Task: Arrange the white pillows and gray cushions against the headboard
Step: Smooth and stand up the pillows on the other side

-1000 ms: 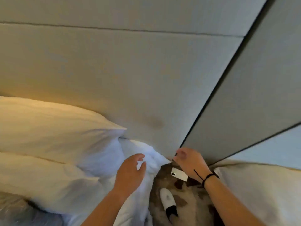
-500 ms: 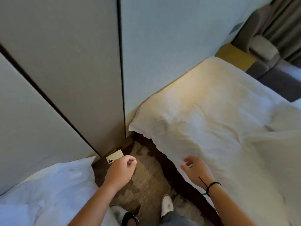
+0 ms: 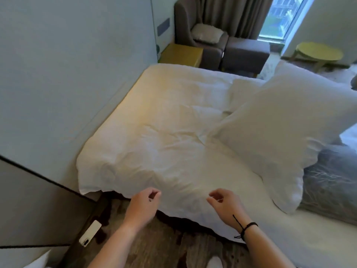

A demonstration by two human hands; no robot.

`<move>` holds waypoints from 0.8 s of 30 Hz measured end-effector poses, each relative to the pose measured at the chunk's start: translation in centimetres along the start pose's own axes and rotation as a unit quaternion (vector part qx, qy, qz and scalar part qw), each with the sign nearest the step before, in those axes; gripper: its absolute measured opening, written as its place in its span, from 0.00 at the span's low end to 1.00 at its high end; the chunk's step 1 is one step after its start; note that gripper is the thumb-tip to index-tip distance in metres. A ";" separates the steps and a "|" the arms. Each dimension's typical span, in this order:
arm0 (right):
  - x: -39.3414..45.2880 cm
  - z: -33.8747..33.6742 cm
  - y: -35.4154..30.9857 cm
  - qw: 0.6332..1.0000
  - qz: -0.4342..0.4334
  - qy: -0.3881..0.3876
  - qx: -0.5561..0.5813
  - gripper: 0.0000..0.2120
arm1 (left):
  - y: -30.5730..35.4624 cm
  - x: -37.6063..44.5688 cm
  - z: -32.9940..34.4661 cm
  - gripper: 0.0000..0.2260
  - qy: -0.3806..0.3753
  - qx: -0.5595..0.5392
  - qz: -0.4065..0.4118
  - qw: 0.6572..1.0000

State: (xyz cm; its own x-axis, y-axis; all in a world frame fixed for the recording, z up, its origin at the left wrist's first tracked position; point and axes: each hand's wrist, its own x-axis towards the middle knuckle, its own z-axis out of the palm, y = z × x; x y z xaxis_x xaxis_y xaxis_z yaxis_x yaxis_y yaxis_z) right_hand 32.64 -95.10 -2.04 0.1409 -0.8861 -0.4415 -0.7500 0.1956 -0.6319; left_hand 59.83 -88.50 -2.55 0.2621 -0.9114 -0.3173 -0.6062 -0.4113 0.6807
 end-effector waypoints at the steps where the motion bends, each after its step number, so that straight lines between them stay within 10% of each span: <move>1: 0.7 -1.9 1.8 1.000 0.008 0.014 0.008 0.10 | 2.3 0.7 1.8 0.08 -0.009 0.006 0.005 1.000; 24: 7.2 -26.8 19.0 0.937 0.225 0.232 0.129 0.14 | 32.7 18.7 24.1 0.08 -0.176 0.042 0.195 0.964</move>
State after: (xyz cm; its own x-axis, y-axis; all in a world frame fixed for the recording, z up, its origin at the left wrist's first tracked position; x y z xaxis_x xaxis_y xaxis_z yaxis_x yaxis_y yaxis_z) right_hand 2.11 -108.97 -0.15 -0.4936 -0.7654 -0.4130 -0.4763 0.6352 -0.6080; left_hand 26.78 -118.68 -2.13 -0.2605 -0.9290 -0.2630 -0.6695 -0.0225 0.7425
